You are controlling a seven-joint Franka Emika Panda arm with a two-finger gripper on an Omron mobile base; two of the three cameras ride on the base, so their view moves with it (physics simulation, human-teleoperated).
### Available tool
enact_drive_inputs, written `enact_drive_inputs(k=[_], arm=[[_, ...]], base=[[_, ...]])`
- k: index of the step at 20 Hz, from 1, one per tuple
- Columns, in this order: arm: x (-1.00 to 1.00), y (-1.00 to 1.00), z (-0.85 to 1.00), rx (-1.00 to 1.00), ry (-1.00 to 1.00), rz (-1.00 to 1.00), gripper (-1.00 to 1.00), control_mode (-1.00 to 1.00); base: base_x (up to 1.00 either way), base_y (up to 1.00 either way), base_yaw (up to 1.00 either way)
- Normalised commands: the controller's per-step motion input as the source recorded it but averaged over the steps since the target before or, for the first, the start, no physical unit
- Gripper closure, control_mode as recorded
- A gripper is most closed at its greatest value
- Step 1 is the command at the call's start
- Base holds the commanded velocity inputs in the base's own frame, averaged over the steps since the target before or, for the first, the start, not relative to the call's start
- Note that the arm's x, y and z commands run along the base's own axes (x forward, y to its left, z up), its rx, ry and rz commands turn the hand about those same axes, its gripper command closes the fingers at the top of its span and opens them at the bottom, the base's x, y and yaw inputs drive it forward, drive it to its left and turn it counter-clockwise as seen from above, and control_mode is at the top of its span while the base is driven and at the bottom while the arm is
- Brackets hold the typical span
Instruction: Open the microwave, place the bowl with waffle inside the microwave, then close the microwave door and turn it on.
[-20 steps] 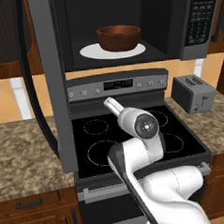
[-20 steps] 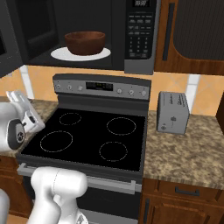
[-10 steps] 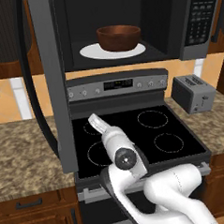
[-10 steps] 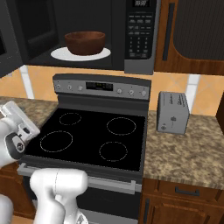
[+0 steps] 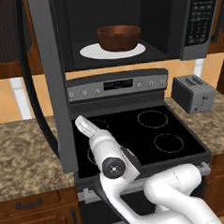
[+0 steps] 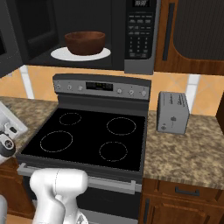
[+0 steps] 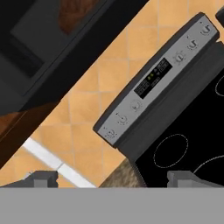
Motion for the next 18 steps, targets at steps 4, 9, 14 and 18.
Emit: enact_drive_inputs(k=[4,9,14,18], arm=[[-0.25,0.40,0.07,-0.03,-0.05,0.00,-1.00,-1.00],[-0.30,0.33,0.00,-0.05,-0.16,0.00,-1.00,-1.00],[-0.26,0.38,0.07,-0.05,-0.18,0.00,-1.00,-1.00],[-0.36,0.38,0.33,-0.03,-0.18,0.00,-1.00,-1.00]], base=[[0.00,0.00,0.00],[0.00,0.00,0.00],[0.00,0.00,0.00],[0.00,0.00,0.00]])
